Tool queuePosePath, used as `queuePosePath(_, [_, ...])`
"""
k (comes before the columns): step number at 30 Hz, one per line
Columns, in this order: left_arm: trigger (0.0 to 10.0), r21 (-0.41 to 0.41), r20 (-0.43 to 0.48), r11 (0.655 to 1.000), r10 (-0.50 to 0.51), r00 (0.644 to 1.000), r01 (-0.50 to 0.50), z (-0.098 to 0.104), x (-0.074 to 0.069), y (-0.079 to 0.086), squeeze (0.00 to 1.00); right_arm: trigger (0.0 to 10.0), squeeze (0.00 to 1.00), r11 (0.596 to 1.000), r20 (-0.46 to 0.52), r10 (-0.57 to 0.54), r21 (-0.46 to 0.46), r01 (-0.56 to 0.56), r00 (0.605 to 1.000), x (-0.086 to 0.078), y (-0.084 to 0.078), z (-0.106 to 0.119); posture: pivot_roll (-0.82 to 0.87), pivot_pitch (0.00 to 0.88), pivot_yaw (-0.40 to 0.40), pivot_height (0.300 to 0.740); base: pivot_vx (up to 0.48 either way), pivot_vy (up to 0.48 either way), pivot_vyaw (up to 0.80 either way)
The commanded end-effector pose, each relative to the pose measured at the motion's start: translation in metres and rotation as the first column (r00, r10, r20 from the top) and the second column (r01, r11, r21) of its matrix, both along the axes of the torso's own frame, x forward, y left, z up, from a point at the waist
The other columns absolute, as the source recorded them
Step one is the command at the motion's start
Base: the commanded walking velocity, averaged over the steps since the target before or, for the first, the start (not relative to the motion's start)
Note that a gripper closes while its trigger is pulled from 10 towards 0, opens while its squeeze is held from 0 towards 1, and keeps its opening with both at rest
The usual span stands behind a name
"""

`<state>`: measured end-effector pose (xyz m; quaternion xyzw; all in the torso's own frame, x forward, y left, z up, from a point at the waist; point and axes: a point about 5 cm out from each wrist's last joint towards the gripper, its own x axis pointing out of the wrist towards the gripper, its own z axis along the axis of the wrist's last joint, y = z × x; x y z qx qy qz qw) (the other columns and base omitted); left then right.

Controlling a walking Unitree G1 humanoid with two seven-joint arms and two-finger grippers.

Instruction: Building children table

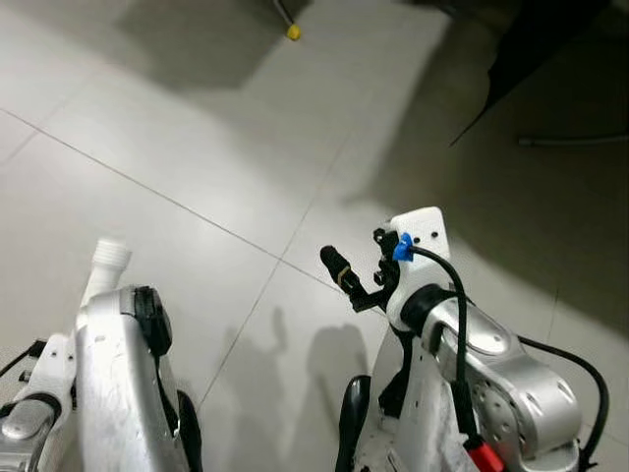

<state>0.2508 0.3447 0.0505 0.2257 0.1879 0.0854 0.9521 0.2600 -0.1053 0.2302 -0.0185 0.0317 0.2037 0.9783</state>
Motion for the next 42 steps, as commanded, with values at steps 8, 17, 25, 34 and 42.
queuePosePath(8, [10.0, 0.042, 0.102, 0.993, -0.115, 0.988, 0.111, 0.031, 0.003, 0.0, 0.0, 10.0, 0.0, 1.0, -0.026, 0.002, 0.008, -0.002, 1.0, -0.002, 0.004, -0.015, 0.0, 0.351, -0.106, 0.385, 0.0, 0.0, 0.0])
queuePosePath(17, [10.0, 0.183, 0.249, 0.967, -0.219, 0.943, 0.176, 0.081, 0.022, -0.007, 0.0, 10.0, 0.0, 1.0, -0.013, -0.002, 0.019, 0.003, 1.0, 0.003, 0.005, -0.021, 0.03, 0.306, -0.1, 0.42, 0.0, 0.0, 0.0])
queuePosePath(25, [10.0, 0.246, 0.359, 0.949, -0.28, 0.891, 0.199, 0.119, 0.031, -0.022, 0.0, 10.0, 0.0, 0.999, 0.016, -0.024, 0.028, 0.023, 1.0, 0.009, 0.003, -0.022, 0.04, 0.256, -0.093, 0.445, 0.0, 0.0, 0.0])
queuePosePath(34, [10.0, 0.285, 0.417, 0.933, -0.329, 0.847, 0.222, 0.14, 0.038, -0.036, 0.0, 10.0, 0.0, 0.998, 0.048, -0.042, 0.048, 0.039, 0.998, 0.014, 0.004, -0.021, 0.05, 0.193, -0.085, 0.48, 0.0, 0.0, 0.0])
queuePosePath(42, [10.0, 0.27, 0.413, 0.922, -0.371, 0.832, 0.277, 0.138, 0.033, -0.056, 0.0, 10.0, 0.0, 0.997, 0.079, -0.059, 0.055, 0.055, 0.995, 0.016, -0.001, -0.019, 0.05, 0.15, -0.076, 0.51, 0.0, 0.0, 0.0])
